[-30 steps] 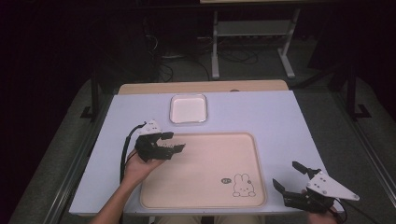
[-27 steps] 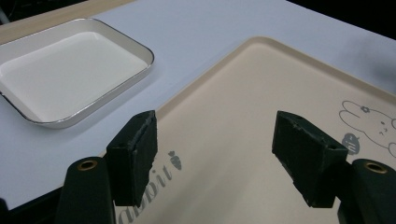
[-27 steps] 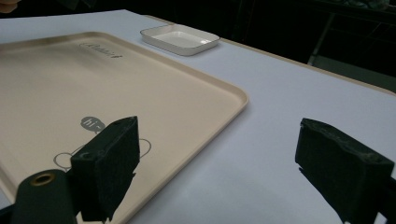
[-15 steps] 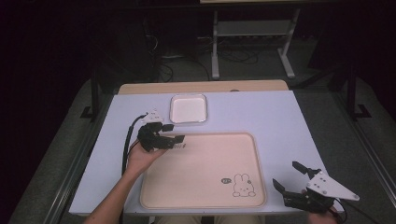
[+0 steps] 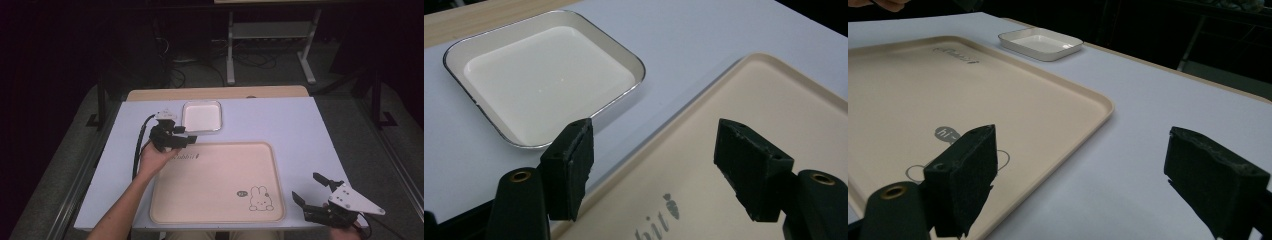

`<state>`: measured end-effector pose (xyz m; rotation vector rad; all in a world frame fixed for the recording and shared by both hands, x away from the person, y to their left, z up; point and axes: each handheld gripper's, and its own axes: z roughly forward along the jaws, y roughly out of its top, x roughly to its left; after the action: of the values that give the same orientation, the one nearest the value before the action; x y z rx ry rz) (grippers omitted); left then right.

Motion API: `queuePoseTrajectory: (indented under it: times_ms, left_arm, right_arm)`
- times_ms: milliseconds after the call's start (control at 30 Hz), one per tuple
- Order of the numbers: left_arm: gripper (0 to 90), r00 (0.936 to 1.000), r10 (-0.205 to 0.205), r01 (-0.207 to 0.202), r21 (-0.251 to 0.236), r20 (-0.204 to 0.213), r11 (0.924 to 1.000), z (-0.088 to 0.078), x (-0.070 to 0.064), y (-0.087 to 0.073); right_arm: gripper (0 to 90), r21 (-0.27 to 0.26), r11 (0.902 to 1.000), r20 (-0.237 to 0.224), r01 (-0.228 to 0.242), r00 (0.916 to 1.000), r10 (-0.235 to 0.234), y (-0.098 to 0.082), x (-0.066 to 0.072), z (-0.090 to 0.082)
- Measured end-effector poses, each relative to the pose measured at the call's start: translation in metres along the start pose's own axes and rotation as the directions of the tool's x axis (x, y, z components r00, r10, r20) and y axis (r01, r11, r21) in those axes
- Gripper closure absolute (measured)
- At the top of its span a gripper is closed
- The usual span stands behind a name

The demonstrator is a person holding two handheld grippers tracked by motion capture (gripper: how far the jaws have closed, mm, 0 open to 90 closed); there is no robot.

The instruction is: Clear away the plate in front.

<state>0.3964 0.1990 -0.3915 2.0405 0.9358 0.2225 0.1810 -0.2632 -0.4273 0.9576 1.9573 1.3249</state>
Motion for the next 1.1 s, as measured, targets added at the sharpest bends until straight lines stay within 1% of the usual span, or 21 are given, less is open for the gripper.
queuePoseTrajectory:
  times_ms: [167, 300, 400, 467, 667, 767, 800, 867, 933, 967, 1033, 1067, 1100]
  left_arm:
    - [32.5, 0.9997, -0.011, 0.011, 0.025, -0.023, 0.9996, 0.005, 0.011, 0.008]
    - [33.8, 0.9985, -0.037, 0.039, 0.029, -0.04, 0.9988, 0.007, 0.021, 0.016]
    - [34.2, 0.9976, -0.048, 0.049, 0.027, -0.05, 0.9984, 0.009, 0.027, 0.022]
    - [34.5, 0.9968, -0.05, 0.052, 0.038, -0.063, 0.9979, 0.012, 0.03, 0.027]
    - [36.2, 0.9936, -0.077, 0.081, 0.044, -0.083, 0.9958, 0.021, 0.044, 0.04]
    - [37.3, 0.9902, -0.081, 0.088, 0.055, -0.113, 0.9946, 0.027, 0.049, 0.044]
    - [37.5, 0.9889, -0.077, 0.085, 0.058, -0.127, 0.9947, 0.029, 0.051, 0.044]
    - [39.1, 0.9858, -0.082, 0.093, 0.068, -0.147, 0.9933, 0.032, 0.055, 0.046]
    - [40.3, 0.9822, -0.088, 0.104, 0.091, -0.166, 0.9904, 0.037, 0.061, 0.046]
    - [41.2, 0.9793, -0.095, 0.114, 0.1, -0.179, 0.9884, 0.04, 0.063, 0.046]
    - [42.0, 0.9711, -0.121, 0.146, 0.108, -0.206, 0.9835, 0.045, 0.068, 0.044]
    - [41.6, 0.9676, -0.128, 0.154, 0.106, -0.218, 0.9824, 0.046, 0.07, 0.043]
    - [41.9, 0.961, -0.151, 0.177, 0.097, -0.232, 0.9794, 0.048, 0.072, 0.041]
  right_arm:
    - [12.9, -0.001, 1.0, 0.0, -0.005, 1.0, 0.005, 0.0, -0.001, 0.0]
    - [13.0, -0.003, 1.0, -0.001, -0.004, 1.0, 0.004, 0.0, -0.001, -0.001]
    - [13.0, -0.006, 1.0, 0.001, -0.007, 1.0, 0.007, -0.001, -0.001, -0.001]
    - [13.0, -0.006, 0.9999, 0.002, -0.01, 1.0, 0.01, -0.001, -0.002, -0.001]
    - [12.9, -0.008, 0.9999, 0.002, -0.011, 0.9999, 0.011, -0.001, -0.002, -0.001]
    - [13.0, -0.006, 1.0, 0.002, -0.007, 1.0, 0.007, -0.001, -0.002, -0.001]
    - [12.9, -0.006, 1.0, 0.001, -0.007, 1.0, 0.007, -0.001, -0.002, -0.001]
    - [13.0, -0.008, 0.9999, 0.002, -0.007, 1.0, 0.007, -0.001, -0.002, -0.001]
    - [12.9, -0.007, 1.0, 0.0, -0.006, 1.0, 0.006, 0.0, -0.002, -0.001]
    - [12.9, -0.007, 1.0, 0.0, -0.006, 1.0, 0.006, 0.0, -0.002, -0.001]
    - [13.0, -0.005, 1.0, -0.001, -0.005, 1.0, 0.005, 0.0, -0.001, 0.0]
    - [13.0, -0.005, 1.0, -0.001, -0.004, 1.0, 0.004, 0.0, -0.001, 0.0]
    - [12.9, -0.006, 1.0, -0.002, -0.003, 1.0, 0.003, 0.0, -0.001, 0.0]
